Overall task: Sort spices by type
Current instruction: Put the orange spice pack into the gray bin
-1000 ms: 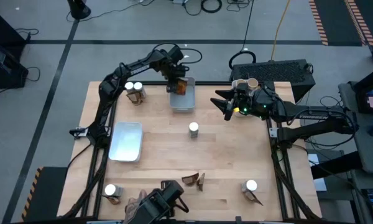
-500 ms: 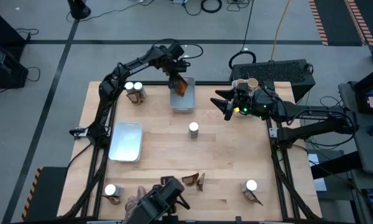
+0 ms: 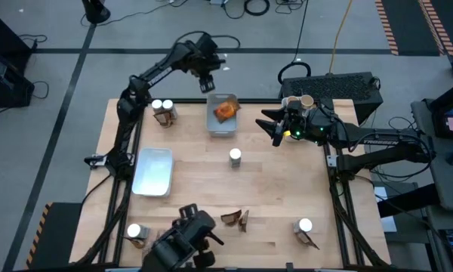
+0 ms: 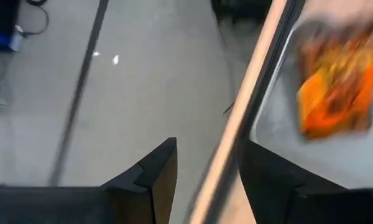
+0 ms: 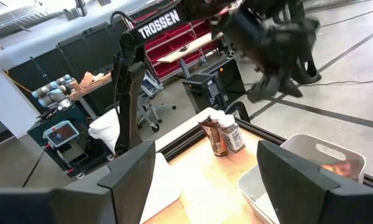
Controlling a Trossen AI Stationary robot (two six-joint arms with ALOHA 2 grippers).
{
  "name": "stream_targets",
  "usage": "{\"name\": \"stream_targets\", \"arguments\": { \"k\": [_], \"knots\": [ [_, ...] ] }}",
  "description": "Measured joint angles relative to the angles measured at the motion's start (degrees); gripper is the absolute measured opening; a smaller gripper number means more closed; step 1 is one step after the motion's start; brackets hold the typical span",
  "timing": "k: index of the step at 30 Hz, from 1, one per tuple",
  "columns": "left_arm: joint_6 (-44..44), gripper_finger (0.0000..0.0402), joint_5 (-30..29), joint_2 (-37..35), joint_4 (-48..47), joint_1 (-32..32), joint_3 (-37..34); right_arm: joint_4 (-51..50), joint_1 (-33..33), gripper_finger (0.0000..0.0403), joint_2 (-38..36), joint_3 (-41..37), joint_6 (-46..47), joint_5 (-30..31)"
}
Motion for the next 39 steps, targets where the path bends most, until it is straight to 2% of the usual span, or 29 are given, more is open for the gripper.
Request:
{"name": "stream_targets", "arguments": {
  "k": [3, 6, 13, 20, 24, 28, 31, 37, 39],
  "knots": [
    [-5.7, 0.0169, 9.6, -1.8, -2.2, 0.8, 0.1, 0.0, 0.0, 0.0263, 0.0, 0.0, 0.0, 0.0],
    [-7.0, 0.0169, 17.6, -3.3, -4.7, 0.9, 0.1, -0.1, 0.0, 0.0263, 0.0, 0.0, -0.1, 0.0],
    [-4.7, 0.0169, 26.3, -8.2, -11.8, -2.1, 0.0, -0.3, 0.0, 0.0263, 0.0, 0.0, -0.2, -1.4],
    [-1.1, 0.0169, 26.5, -13.8, -14.1, -5.4, 0.0, -0.5, 0.8, 0.0263, 0.0, 0.0, 0.0, -1.8],
    [-1.2, 0.0169, 26.7, -14.1, -13.5, -5.2, -0.3, -2.0, 0.8, 0.0263, 1.0, 0.0, 2.1, -1.2],
    [0.2, 0.0169, 30.2, -14.0, -13.2, -4.3, -4.8, -4.9, 0.8, 0.0263, 4.0, 0.0, 5.5, -1.1],
    [1.2, 0.0169, 32.5, -14.0, -8.6, -3.5, -9.5, -5.8, 0.8, 0.0263, 6.4, 0.0, 6.6, -1.3],
    [-6.2, 0.0169, 26.1, -13.9, 7.0, -4.9, -19.0, -5.7, 0.8, 0.0263, 8.1, 0.0, 6.6, -1.3],
    [-8.5, 0.0169, 21.0, -13.9, 12.0, -6.8, -21.7, -5.5, 0.8, 0.0263, 8.1, 0.0, 6.2, -1.2]
  ]
}}
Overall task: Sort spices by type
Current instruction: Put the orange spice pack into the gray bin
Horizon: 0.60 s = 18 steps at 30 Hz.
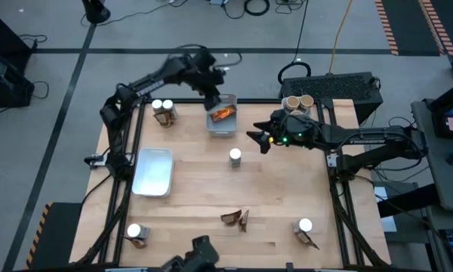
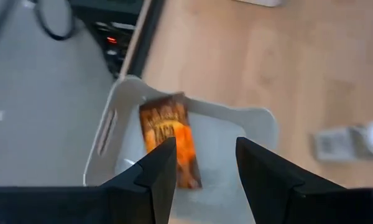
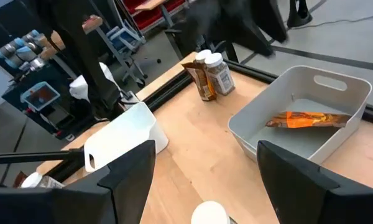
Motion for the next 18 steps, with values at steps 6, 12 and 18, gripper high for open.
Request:
{"name": "stream_targets", "arguments": {
  "k": [6, 12, 18],
  "knots": [
    [-0.6, 0.0169, -13.1, 0.0, 13.1, -4.9, -7.3, 0.0, 0.0, 0.0263, -0.3, 0.0, -0.2, 0.1],
    [-1.4, 0.0169, -16.2, 4.2, 18.3, -6.2, -9.5, -0.1, 0.0, 0.0263, -0.3, 0.0, -0.2, 0.0],
    [-2.1, 0.0169, -15.2, 9.2, 18.5, -6.2, -9.6, -1.3, 0.0, 0.0263, -0.3, 0.0, -0.1, -0.2]
  ]
}}
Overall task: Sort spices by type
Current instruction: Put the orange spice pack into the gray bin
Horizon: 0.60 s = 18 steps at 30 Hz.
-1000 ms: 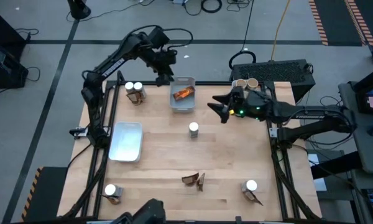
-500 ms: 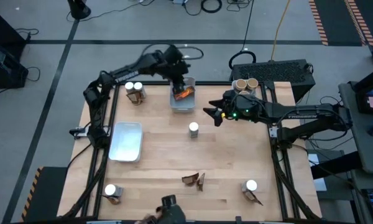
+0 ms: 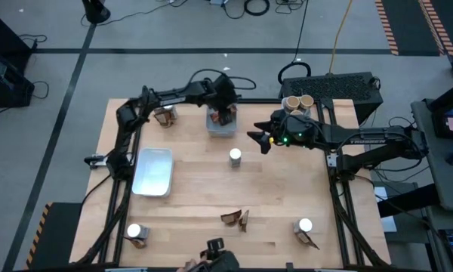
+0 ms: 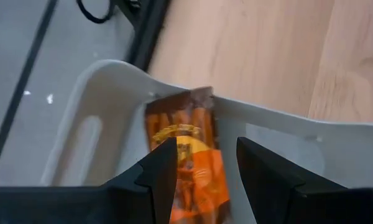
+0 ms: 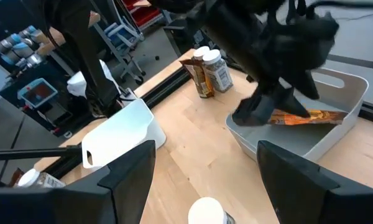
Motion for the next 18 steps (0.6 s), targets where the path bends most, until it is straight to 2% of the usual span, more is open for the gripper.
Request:
{"name": "stream_targets", "arguments": {
  "k": [7, 13, 18],
  "knots": [
    [0.0, 0.0169, 2.0, 2.2, 1.5, -0.2, 0.1, -1.3, 0.0, 0.0263, 0.0, 0.0, -0.2, 0.0],
    [0.0, 0.0169, 0.5, 3.7, 3.3, -0.4, 0.0, -3.3, 0.0, 0.0263, 0.0, 0.0, -0.5, 0.0],
    [0.4, 0.0169, -3.4, 5.3, 5.3, -0.4, 0.0, -4.0, 0.0, 0.0263, 0.0, 0.0, -0.5, 0.0]
  ]
}}
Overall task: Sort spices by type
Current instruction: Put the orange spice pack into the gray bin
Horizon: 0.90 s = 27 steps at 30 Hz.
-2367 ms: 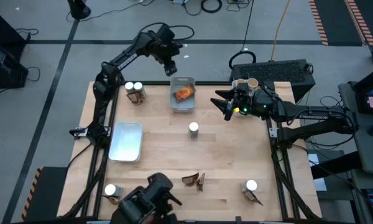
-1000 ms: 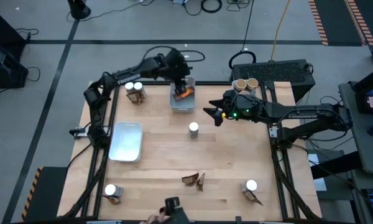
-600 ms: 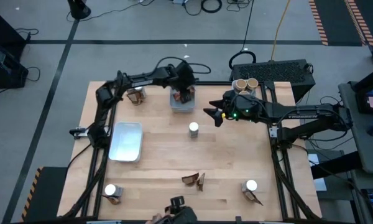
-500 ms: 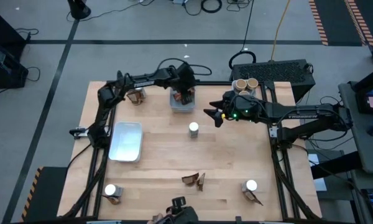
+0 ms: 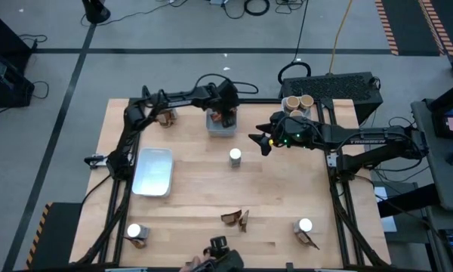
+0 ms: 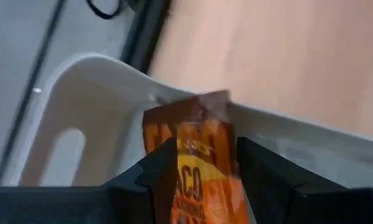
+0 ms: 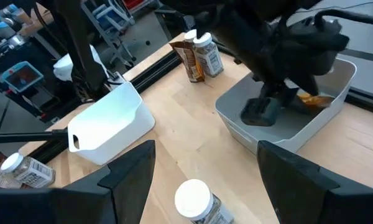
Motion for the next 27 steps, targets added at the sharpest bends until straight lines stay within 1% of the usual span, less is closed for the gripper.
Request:
{"name": "stream_targets", "arguments": {
  "k": [4, 6, 9, 12, 16, 17, 21, 25, 26, 27],
  "knots": [
    [0.0, 0.0169, -2.9, 1.3, 0.6, 0.0, 0.0, -0.1, 0.0, 0.0263, 0.0, 0.0, -0.1, 0.0],
    [0.0, 0.0169, -3.4, 1.5, 0.1, 0.0, 0.0, 0.0, 0.0, 0.0263, 0.0, 0.0, 0.0, 0.0],
    [0.1, 0.0158, -4.4, 1.6, 0.7, 0.0, 0.0, 0.0, 0.0, 0.0263, 0.0, 0.0, 0.0, 0.0],
    [0.2, 0.012, -5.5, 1.7, 0.3, 0.0, 0.2, 0.0, 0.0, 0.0263, 0.0, 0.0, 0.1, 0.0],
    [1.2, 0.0032, -6.3, 1.3, -0.5, 0.0, 0.3, 0.0, 0.0, 0.0263, 0.0, 0.0, 0.2, 0.0],
    [1.5, 0.002, -6.3, 0.9, -1.3, 0.0, 0.3, 0.0, 0.0, 0.0263, 0.0, 0.0, 0.2, 0.0],
    [1.5, 0.0017, -6.4, -2.8, -3.2, 0.0, 0.3, 0.1, 0.0, 0.0263, 0.0, 0.0, 0.2, 0.0],
    [1.2, 0.0015, -6.3, -9.7, -6.3, -0.4, 0.3, 0.2, 0.0, 0.0263, 0.0, 0.0, 0.2, 0.0],
    [1.2, 0.0015, -5.6, -11.7, -7.1, -0.6, 0.3, 0.3, 0.0, 0.0263, 0.0, 0.0, 0.2, 0.0],
    [1.2, 0.0015, -3.4, -14.0, -7.4, -0.6, 0.3, 0.6, 0.0, 0.0263, 0.0, 0.0, 0.2, 0.0]
  ]
}}
